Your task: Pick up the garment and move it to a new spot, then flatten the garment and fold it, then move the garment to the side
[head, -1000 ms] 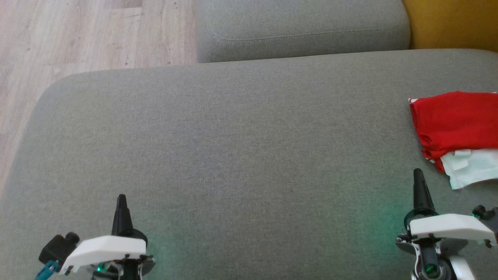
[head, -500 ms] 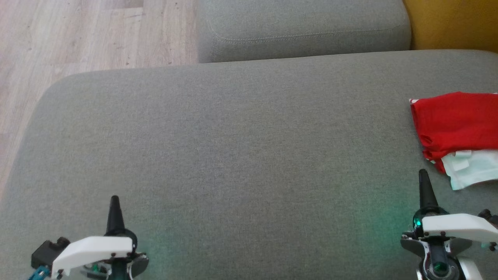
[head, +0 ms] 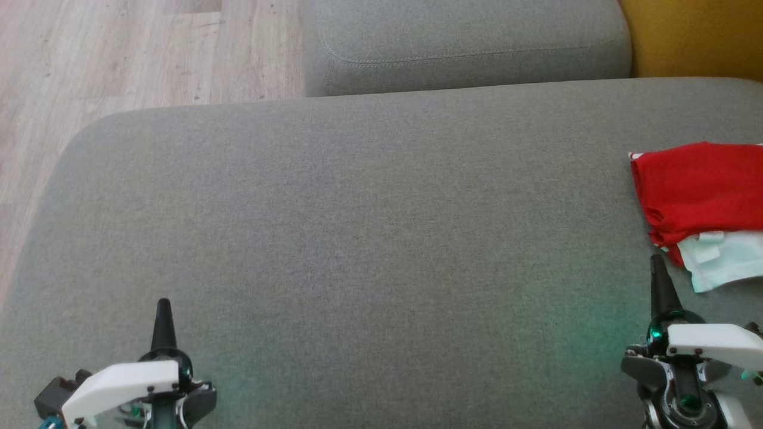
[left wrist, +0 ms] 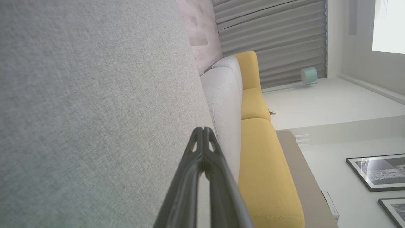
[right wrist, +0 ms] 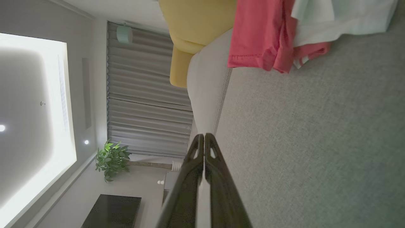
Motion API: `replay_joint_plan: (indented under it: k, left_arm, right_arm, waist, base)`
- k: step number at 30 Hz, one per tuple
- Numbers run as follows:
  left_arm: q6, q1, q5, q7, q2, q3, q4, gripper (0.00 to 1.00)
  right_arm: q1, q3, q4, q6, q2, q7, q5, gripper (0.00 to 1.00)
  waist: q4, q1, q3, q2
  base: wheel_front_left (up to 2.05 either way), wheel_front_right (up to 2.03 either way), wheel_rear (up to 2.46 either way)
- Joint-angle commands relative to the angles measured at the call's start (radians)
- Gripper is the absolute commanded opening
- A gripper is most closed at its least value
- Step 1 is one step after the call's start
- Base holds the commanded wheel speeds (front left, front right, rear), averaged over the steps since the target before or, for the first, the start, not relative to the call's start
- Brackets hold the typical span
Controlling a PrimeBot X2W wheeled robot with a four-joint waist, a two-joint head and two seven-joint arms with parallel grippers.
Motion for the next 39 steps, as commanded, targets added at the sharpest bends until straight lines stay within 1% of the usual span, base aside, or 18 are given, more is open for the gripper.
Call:
replay_joint_plan:
  k: [1, 21, 39]
  left_arm:
    - [-0.01, -0.06, -0.024, 0.008, 0.01, 0.037, -0.035, 0.0]
    - [-0.041, -0.068, -0.219, 0.064, 0.009, 0.095, -0.043, 0.0]
    - [-0.041, -0.068, -0.221, 0.068, 0.006, 0.1, -0.043, 0.0]
  right_arm:
    - [-0.049, 0.013, -0.044, 0.006, -0.019, 0.008, 0.031, 0.0]
    - [-0.054, -0.019, -0.053, 0.007, -0.018, 0.065, 0.246, 0.0]
    - [-0.054, -0.025, -0.053, 0.007, -0.014, 0.071, 0.247, 0.0]
  waist:
    - [0.0, 0.0, 0.0, 0.0]
    - [0.004, 0.0, -0.002, 0.0]
    - [0.004, 0.0, -0.002, 0.0]
  base:
    - [0.0, 0.0, 0.0]
    - [0.0, 0.0, 0.0]
    - [0.0, 0.0, 0.0]
